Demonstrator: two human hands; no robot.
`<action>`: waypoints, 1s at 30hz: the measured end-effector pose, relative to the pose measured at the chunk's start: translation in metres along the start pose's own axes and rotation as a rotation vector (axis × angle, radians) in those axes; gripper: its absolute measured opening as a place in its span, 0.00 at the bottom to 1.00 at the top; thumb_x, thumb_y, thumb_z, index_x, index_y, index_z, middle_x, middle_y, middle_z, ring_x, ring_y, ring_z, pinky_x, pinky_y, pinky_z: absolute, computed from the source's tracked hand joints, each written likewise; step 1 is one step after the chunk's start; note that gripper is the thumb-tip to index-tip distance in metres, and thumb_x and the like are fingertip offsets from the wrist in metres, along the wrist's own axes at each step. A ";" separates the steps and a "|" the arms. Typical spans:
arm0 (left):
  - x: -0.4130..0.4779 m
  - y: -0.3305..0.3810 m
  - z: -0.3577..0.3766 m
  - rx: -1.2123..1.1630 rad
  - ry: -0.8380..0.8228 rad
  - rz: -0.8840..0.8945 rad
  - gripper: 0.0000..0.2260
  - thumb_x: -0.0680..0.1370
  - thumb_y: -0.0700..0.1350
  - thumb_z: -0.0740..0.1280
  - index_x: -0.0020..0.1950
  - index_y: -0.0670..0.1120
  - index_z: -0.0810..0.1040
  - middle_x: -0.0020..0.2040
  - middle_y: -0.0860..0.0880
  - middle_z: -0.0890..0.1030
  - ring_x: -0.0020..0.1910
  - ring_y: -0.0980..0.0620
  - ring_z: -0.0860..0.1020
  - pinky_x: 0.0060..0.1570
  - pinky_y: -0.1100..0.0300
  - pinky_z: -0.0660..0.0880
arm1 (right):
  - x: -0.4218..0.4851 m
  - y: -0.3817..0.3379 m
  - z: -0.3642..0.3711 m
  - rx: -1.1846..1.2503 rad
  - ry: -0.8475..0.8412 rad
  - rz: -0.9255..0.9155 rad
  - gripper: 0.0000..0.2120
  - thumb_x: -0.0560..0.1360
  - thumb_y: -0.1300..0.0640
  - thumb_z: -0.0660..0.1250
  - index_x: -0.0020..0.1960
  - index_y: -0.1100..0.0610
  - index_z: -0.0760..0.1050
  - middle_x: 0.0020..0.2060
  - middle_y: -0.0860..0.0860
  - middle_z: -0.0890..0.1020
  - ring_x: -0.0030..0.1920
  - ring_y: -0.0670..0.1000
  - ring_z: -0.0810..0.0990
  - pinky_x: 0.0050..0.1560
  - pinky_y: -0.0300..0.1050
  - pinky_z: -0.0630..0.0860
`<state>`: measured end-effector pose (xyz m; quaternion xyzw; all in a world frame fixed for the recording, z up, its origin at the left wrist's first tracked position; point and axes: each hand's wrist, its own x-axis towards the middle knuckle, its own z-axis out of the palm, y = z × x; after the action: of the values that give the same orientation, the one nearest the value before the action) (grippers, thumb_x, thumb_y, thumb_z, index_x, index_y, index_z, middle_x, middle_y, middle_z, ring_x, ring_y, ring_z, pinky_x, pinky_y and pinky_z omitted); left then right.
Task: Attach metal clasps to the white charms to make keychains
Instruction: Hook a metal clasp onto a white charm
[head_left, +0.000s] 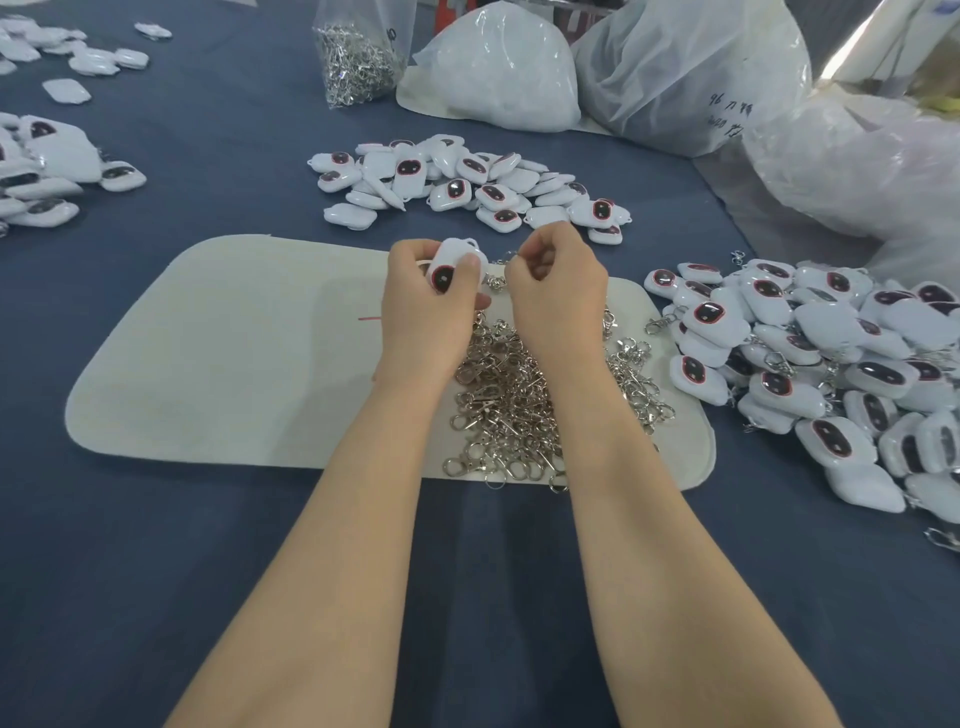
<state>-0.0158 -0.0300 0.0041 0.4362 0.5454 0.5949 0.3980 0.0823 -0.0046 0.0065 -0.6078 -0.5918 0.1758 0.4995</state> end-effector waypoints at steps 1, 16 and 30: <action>-0.001 -0.001 0.001 0.052 -0.001 0.015 0.06 0.78 0.44 0.64 0.52 0.49 0.68 0.43 0.54 0.77 0.29 0.63 0.79 0.39 0.59 0.76 | 0.000 0.000 0.000 -0.010 -0.005 -0.007 0.05 0.73 0.65 0.64 0.43 0.56 0.71 0.32 0.42 0.72 0.33 0.41 0.70 0.36 0.32 0.67; 0.001 -0.006 0.002 0.231 -0.026 0.071 0.05 0.79 0.45 0.63 0.53 0.49 0.69 0.45 0.50 0.77 0.42 0.49 0.75 0.43 0.58 0.71 | -0.004 -0.003 0.002 -0.014 -0.099 -0.043 0.05 0.71 0.65 0.64 0.42 0.56 0.71 0.33 0.43 0.74 0.33 0.41 0.71 0.37 0.31 0.67; 0.004 -0.010 -0.001 0.278 -0.029 0.120 0.04 0.80 0.42 0.60 0.52 0.48 0.65 0.39 0.59 0.71 0.36 0.61 0.71 0.35 0.63 0.64 | -0.003 -0.003 0.001 -0.146 -0.247 -0.153 0.04 0.73 0.65 0.65 0.43 0.56 0.74 0.32 0.45 0.74 0.33 0.45 0.70 0.42 0.42 0.71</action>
<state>-0.0182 -0.0256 -0.0056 0.5273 0.5896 0.5303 0.3052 0.0794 -0.0075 0.0072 -0.5693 -0.7045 0.1670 0.3896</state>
